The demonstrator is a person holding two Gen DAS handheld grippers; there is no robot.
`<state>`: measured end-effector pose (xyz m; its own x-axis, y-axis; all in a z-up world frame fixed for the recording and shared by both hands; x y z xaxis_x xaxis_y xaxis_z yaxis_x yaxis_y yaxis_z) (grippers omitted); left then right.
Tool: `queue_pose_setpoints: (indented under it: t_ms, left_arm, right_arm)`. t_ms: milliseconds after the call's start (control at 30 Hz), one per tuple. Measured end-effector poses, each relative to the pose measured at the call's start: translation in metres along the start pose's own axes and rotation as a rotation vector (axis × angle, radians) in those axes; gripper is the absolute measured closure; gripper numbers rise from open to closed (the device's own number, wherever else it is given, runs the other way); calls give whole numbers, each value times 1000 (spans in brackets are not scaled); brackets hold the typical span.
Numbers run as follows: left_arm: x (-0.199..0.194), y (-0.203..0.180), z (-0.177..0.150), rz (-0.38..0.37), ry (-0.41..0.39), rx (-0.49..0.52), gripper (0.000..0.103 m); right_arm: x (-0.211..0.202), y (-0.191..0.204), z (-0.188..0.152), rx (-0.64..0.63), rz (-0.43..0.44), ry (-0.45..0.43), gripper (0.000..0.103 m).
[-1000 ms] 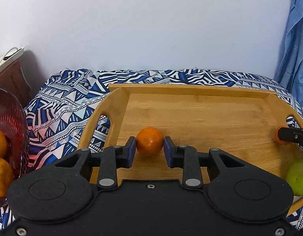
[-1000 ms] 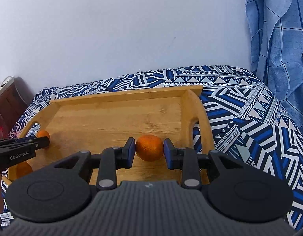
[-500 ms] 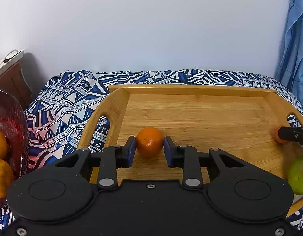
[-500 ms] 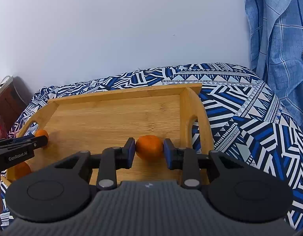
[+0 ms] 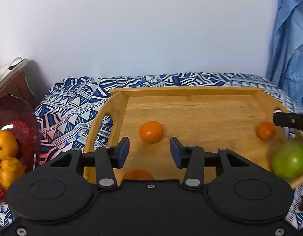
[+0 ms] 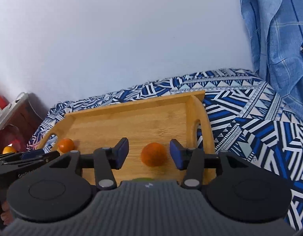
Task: Organize fruits
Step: 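Open the left tool over the tray while the right tool releases its orange there, then move the left tool to the large brownish fruit while the right tool approaches the green fruit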
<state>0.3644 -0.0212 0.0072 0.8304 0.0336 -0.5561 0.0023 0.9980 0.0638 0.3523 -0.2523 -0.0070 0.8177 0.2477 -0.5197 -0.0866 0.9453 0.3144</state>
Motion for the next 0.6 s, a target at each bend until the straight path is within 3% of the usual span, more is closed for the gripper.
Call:
queue_pose_setpoints:
  t_ms: [233,600]
  left_arm:
    - [-68,-7,-13,-34,-52,9,38]
    - [-187,-21,-44,-86,-161,56,27]
  right_arm:
    - [-51,16,-5,-37,14,-68,31]
    - [-141,31,-53,-64,27,-169,24]
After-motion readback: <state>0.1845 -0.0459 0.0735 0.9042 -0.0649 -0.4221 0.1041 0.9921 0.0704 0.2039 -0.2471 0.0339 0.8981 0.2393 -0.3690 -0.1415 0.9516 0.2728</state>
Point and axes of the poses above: each gripper's, at about its wrist camera, not at the fingertips, and x roughly the way its jaws point, y to its left, z to its top, the point moved 7 cm from there along x, roughly the way its jaws point, and after that the axes turned 8 degrees about -y, right-handed, at the moved point
